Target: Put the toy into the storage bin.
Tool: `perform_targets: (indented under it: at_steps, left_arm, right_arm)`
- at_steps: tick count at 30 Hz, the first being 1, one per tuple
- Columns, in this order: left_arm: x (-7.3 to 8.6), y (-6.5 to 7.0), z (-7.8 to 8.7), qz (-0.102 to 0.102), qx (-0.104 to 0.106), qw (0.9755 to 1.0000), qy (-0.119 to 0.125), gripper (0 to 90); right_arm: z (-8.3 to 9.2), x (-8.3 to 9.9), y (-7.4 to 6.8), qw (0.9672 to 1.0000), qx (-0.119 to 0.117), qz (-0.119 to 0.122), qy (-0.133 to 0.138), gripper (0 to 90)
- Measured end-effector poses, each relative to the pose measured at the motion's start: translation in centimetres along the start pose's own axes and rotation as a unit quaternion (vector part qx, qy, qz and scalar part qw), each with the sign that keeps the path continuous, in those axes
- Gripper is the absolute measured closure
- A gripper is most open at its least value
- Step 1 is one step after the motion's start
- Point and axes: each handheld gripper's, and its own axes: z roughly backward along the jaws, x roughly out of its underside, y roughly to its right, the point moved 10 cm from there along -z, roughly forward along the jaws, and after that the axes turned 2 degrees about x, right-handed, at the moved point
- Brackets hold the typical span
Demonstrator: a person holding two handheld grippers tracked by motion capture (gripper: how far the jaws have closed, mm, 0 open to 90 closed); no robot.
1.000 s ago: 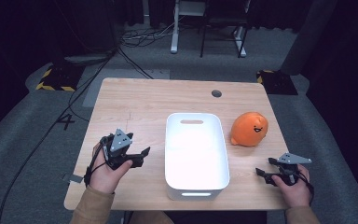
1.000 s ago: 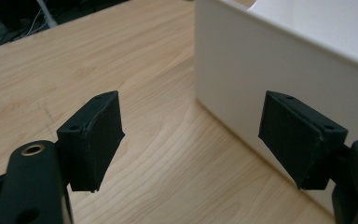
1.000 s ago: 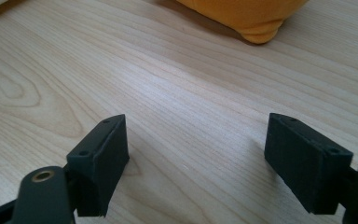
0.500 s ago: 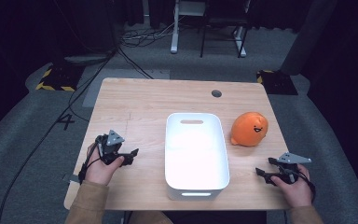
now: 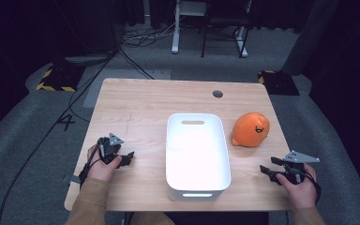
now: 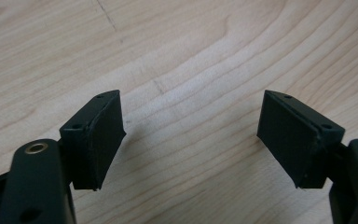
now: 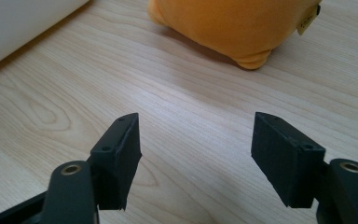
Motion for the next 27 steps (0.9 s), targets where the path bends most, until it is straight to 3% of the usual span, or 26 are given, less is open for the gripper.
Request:
perform_targets:
  at_steps: [2, 6, 12, 16, 17, 21, 27]
  left_arm:
    - [0.0, 0.2, -0.3, 0.018, 0.015, 0.9996, 0.015, 20.3]
    - [-0.1, 0.1, -0.4, 0.022, 0.012, 0.9995, 0.018, 18.3]
    - [-0.2, 0.4, -0.7, 0.031, 0.007, 0.9994, 0.014, 15.4]
    - [-0.5, 0.3, -0.9, 0.024, 0.01, 0.9996, 0.015, 15.1]
    - [-0.5, 0.3, -0.9, 0.023, 0.011, 0.9996, 0.014, 15.1]
    - [-0.5, 0.3, -0.9, 0.023, 0.012, 0.9996, 0.014, 15.1]
    - [-0.6, 0.3, -1.0, 0.024, 0.011, 0.9995, 0.016, 14.7]
  right_arm:
    - [0.1, -0.2, -0.1, 1.0, 0.0, 0.001, 0.001, 33.4]
    - [0.2, -0.5, -0.1, 1.0, -0.002, 0.003, 0.002, 32.8]
    - [0.4, -1.4, -0.5, 0.9985, -0.028, -0.044, 0.014, 26.4]
    - [1.2, -2.6, -0.4, 0.9985, -0.015, -0.038, 0.035, 26.1]
    - [1.3, -3.0, -0.4, 0.998, -0.013, -0.046, 0.041, 26.1]
    - [1.4, -4.0, -0.3, 0.9975, -0.024, -0.052, 0.041, 26.4]
    - [2.0, -6.5, 0.5, 0.9973, -0.022, -0.043, 0.056, 32.3]
